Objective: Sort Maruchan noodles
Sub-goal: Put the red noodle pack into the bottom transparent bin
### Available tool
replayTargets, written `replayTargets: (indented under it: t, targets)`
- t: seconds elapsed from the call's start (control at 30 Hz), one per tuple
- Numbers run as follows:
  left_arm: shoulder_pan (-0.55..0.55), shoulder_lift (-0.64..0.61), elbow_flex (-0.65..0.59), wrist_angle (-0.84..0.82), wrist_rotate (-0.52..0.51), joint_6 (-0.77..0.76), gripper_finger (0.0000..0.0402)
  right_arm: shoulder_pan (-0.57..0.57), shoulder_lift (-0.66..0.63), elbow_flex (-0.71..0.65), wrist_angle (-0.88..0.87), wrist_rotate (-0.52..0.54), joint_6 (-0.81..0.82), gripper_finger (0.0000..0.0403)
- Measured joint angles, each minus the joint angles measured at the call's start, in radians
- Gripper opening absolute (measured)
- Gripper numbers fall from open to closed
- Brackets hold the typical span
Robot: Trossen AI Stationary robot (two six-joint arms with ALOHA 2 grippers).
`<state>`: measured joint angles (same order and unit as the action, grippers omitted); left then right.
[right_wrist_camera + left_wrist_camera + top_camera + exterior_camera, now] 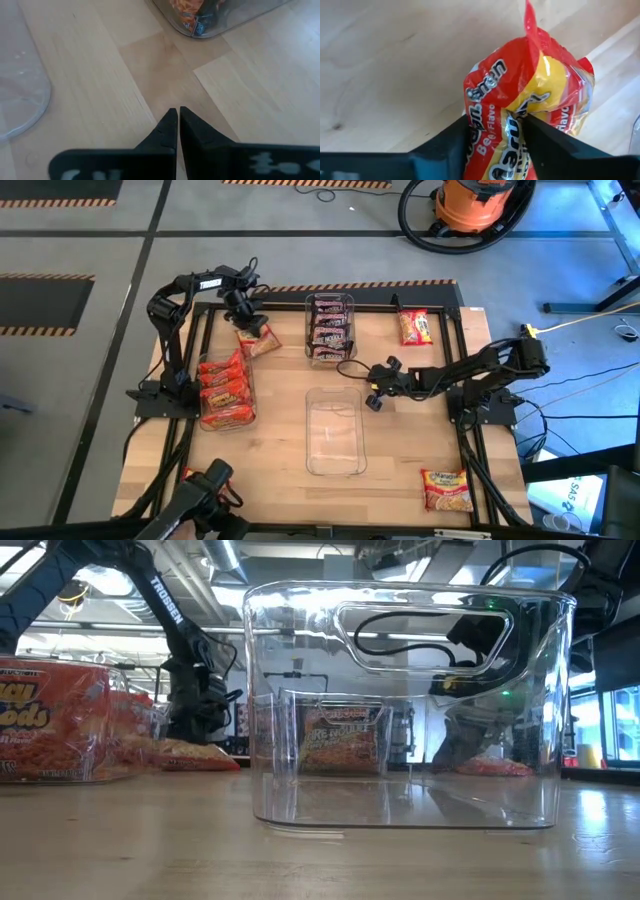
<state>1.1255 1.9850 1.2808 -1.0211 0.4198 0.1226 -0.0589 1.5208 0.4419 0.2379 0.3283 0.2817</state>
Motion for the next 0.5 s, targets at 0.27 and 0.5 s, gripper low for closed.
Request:
replayTargets:
  t: [0.27,0.5]
  targets:
    - [-0.029,-0.017,0.001,-0.016,-0.004,0.041,0.0088,0.0,0.0,0.0,0.0,0.0,0.0,0.0001]
    - [-0.089,-0.087,-0.001,-0.014,-0.033,0.071,0.0036,0.0,0.0,0.0,0.001,0.0,0.0,0.0001]
